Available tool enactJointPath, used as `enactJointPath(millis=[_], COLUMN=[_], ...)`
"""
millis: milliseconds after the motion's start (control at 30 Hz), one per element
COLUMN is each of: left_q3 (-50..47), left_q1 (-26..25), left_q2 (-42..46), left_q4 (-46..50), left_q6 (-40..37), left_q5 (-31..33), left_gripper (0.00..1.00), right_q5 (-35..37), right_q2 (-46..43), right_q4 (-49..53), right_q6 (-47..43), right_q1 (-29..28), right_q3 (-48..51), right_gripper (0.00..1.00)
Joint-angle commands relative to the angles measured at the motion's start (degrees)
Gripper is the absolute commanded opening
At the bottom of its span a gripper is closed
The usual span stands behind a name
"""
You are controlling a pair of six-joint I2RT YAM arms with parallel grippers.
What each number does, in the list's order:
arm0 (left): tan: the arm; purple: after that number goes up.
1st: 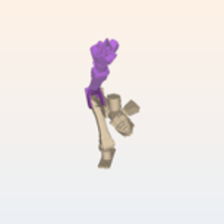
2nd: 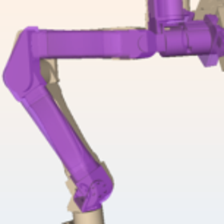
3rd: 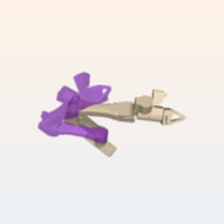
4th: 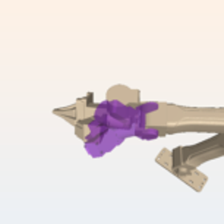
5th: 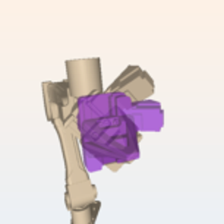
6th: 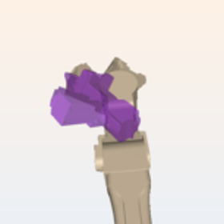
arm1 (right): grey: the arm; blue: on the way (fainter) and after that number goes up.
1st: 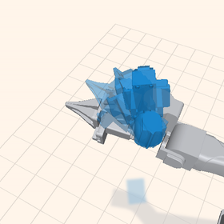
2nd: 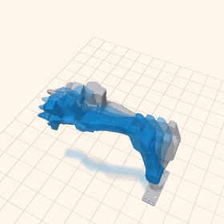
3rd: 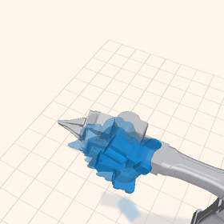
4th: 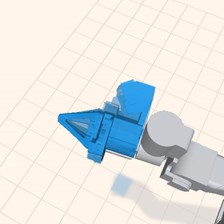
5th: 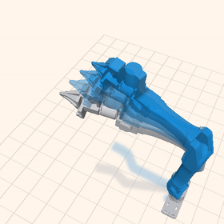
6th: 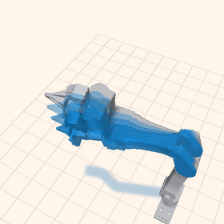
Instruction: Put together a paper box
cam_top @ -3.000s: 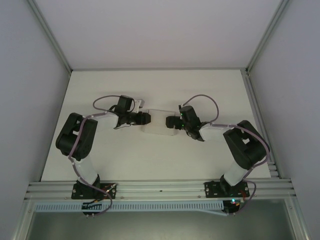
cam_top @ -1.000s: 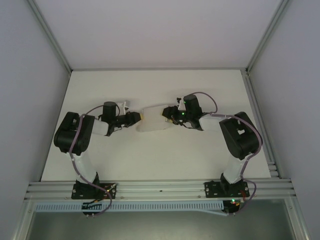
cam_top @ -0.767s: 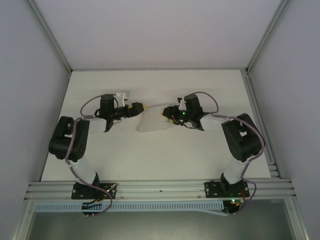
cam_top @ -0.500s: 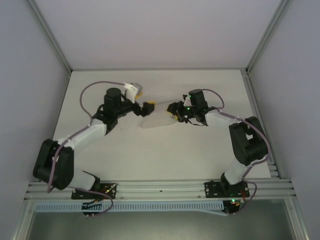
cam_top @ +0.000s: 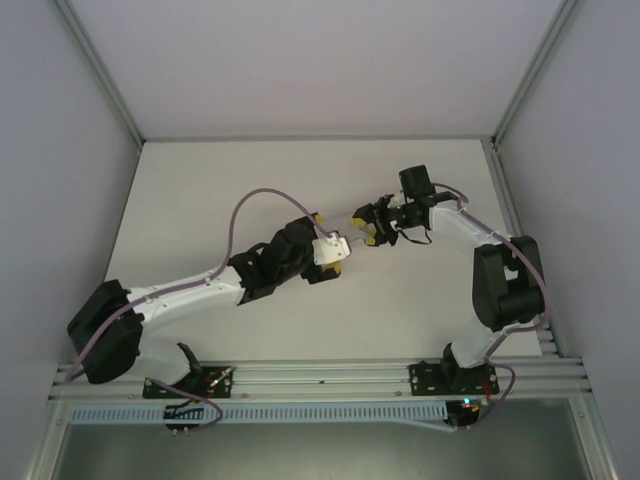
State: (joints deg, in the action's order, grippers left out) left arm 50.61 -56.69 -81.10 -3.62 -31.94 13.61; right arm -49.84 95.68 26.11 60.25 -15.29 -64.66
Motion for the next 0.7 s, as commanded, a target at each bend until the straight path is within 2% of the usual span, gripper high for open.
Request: enactJointPath(millis=[0,233,367,667], left_q3=[1.7,0.3,0.3,-0.6], left_q1=[0.0,0.1,0.8,1.0], left_q2=[-1.9,-4.6,-6.1,-4.1], left_q4=[2.8,-1.5,-3.5,-5.3], left_q6=[-3.1,-3.4,-3.1,-3.2], left_q5=[6.4,4.9,4.5,3.4], left_gripper=[1.0,1.0,0.98,0.58], right_q5=[-3.6,-7.1,-8.4,-8.7], right_q2=[0.2,-1.8,-2.4,-1.6], right_q4=[6.6,-0.3,1.4,8.9], right_q6=[0.6,7.8,6.6,0.5], right_q1=[1.5,1.8,1.7,1.6], right_q3=[-2.5,0.7,0.4,-0.2], right_gripper=[0.33,0.34,0.34,0.37])
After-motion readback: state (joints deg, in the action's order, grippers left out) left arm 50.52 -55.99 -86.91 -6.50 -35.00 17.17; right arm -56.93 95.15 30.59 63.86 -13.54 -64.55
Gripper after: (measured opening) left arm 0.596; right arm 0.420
